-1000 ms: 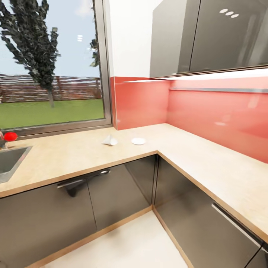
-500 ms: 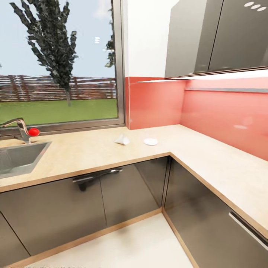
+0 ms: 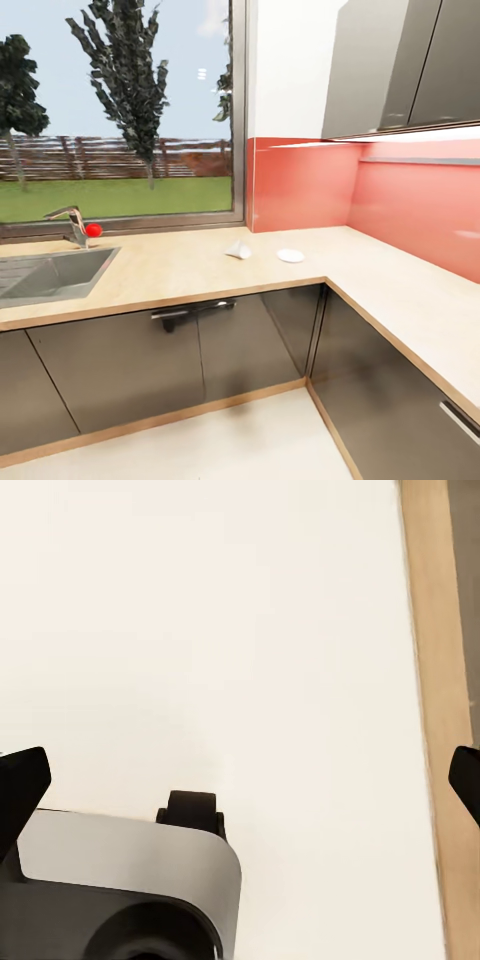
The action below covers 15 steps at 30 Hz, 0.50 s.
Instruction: Set up a coffee station on the kitchen countertop: keep the coffee maker on the countertop, move the bottle of coffee from the kitchen shelf to the counter next to the coffee maker, place a paper coffee filter on top of the coffee maker, put the saucer next to the coffee maker with the coffee cup on the saucer, and place the electric kettle next to the coffee maker.
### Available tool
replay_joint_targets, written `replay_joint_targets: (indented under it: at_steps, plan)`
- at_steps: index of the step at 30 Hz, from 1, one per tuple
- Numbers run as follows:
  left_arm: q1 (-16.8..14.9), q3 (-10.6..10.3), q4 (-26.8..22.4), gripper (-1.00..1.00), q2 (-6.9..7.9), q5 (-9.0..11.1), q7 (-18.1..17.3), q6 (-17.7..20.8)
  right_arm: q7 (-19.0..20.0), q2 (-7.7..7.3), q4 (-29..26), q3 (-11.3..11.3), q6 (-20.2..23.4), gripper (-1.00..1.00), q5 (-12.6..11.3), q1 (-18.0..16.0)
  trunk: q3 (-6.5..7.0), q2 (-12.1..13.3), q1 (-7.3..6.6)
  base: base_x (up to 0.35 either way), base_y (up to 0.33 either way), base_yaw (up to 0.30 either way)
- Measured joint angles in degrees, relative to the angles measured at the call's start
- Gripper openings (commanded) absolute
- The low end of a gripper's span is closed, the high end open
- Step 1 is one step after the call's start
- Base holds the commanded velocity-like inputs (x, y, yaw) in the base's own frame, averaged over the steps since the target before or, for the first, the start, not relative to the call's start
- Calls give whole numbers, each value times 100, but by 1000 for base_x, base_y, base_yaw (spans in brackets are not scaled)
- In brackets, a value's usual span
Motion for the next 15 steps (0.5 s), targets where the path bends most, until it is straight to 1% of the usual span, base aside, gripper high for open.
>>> replay_joint_targets:
  at_steps: [12,15]
  plan:
    - [0,0,-3,100,0,0,0,0,-8,0,0,0,-3,100,0,0,0,0,0,0,-1,277]
    - [0,0,-2,100,1,0,0,0,0,-9,0,1,4,100,0,0,-1,0,0,0,0,173]
